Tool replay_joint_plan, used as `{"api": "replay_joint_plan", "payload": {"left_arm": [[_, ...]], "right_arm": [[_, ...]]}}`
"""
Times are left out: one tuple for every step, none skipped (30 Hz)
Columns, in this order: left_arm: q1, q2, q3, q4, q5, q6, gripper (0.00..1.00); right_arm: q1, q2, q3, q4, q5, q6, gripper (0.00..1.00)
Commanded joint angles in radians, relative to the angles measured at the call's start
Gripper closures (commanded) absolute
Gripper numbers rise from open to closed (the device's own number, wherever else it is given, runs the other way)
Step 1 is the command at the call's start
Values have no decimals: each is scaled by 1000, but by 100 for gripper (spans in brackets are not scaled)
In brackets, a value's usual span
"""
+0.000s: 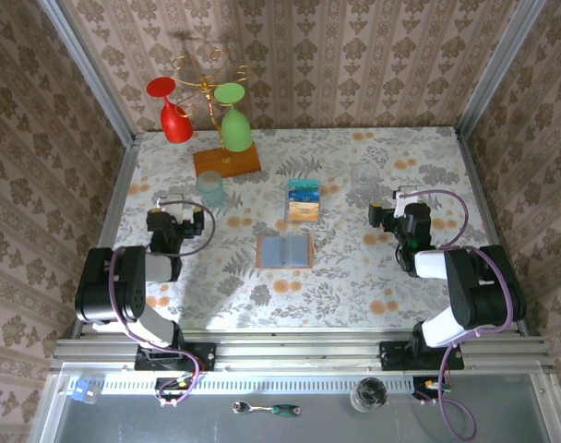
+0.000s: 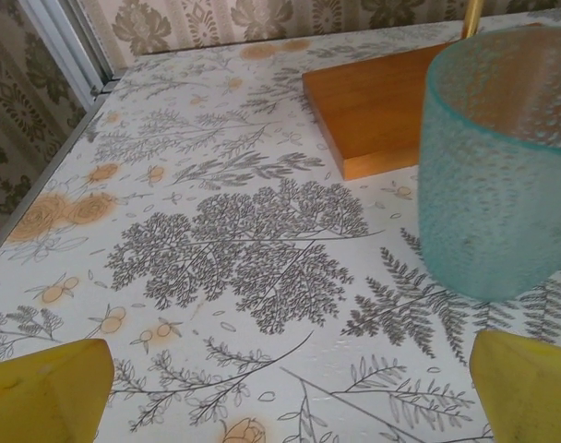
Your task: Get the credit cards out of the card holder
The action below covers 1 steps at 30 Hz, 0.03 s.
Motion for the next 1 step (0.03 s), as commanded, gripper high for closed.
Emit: {"api": "replay_joint_plan", "payload": {"left_arm": [[3,-4,24,-13,19,-1,0]], "right_arm": [[-9,5,-9,39,-10,19,0]]}}
